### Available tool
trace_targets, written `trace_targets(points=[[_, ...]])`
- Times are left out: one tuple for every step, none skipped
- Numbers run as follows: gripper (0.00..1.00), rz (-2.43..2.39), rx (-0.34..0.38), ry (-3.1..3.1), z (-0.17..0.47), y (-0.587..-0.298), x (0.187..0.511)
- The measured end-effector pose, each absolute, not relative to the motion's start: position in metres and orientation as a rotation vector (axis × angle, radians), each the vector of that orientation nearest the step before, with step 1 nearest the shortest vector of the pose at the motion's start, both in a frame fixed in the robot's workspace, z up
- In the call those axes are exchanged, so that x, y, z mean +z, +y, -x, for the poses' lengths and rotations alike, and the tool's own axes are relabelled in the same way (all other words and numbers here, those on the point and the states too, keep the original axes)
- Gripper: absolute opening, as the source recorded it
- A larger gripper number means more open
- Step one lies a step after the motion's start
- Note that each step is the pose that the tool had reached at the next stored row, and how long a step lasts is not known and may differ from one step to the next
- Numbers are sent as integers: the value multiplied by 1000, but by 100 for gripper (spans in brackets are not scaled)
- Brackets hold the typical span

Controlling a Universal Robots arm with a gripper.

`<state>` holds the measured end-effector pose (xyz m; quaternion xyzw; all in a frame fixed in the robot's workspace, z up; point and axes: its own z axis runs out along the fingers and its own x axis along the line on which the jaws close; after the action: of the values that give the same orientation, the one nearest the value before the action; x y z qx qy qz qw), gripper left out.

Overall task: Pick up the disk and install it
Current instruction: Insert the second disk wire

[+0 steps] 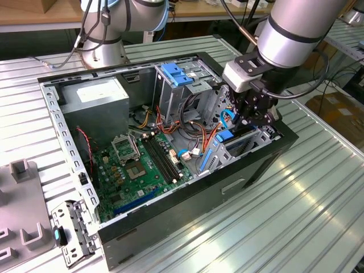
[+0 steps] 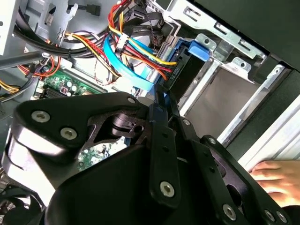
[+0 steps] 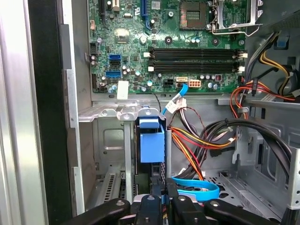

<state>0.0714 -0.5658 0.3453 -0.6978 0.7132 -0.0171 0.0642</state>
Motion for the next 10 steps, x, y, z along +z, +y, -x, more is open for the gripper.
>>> trace_targets(points=[[16, 2107, -51, 2154, -71, -566, 344], [16, 2107, -51, 2154, -71, -566, 341], [16, 2107, -52, 2154, -71, -566, 341], [16, 2107, -51, 2154, -71, -566, 341], [16, 2107, -51, 2153, -71, -566, 341], [16, 2107, -51, 2153, -71, -566, 341], [16, 2107, -51, 2153, -71, -566, 342], [17, 2107, -51, 2153, -71, -566, 342], [17, 2107, -51, 2153, -71, -566, 343], [24, 2107, -51, 2153, -71, -566, 344]])
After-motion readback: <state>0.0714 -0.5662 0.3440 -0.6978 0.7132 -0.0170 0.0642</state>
